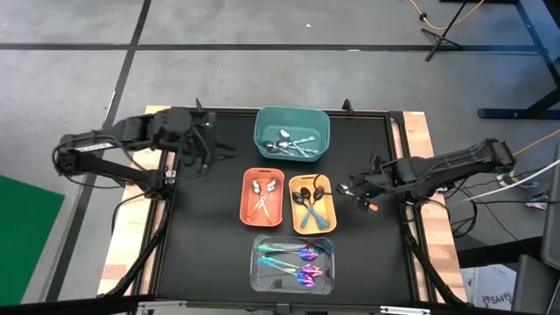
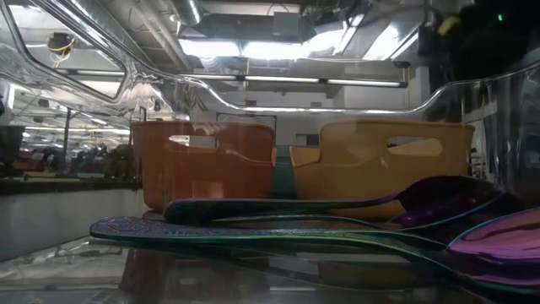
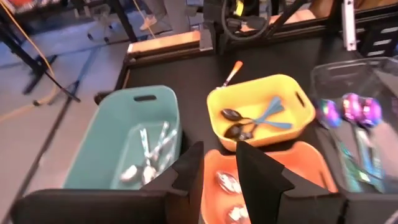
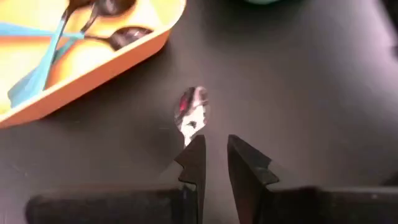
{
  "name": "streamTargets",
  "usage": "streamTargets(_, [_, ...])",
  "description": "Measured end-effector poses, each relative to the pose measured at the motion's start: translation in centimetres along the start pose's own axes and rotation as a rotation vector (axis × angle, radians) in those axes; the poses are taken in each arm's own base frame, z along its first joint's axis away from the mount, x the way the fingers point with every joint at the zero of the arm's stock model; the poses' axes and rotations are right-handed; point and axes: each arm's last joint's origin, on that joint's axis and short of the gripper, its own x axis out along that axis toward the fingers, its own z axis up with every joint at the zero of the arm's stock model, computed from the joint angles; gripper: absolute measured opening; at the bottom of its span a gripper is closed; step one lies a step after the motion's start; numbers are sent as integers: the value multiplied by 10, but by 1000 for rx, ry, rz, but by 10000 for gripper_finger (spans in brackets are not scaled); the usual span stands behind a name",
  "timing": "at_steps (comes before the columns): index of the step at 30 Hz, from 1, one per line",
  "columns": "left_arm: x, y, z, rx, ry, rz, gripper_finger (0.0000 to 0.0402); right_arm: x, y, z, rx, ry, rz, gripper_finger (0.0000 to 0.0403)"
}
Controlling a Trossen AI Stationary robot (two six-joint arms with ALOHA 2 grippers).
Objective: Sort silverware by color (type)
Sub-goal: Put the orange spoon into the orange bin
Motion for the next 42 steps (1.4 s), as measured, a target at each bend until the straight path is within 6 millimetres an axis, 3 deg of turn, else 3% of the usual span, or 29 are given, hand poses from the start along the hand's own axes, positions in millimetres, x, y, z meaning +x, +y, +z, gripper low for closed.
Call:
streamTargets(5, [-20, -7, -9, -80, 38, -32, 88, 28, 6, -14, 26, 39, 90, 57])
streamTargets(12, [-23, -12, -16, -127, 117, 11, 88, 53, 6, -32, 100, 91, 114, 57])
streamTargets(29, [9, -21, -50, -141, 238, 18, 88, 87, 4, -58, 138, 80, 123, 57])
streamTargets(42, [20, -22, -55, -161, 194, 25, 88, 101, 0, -72, 135, 77, 97, 57])
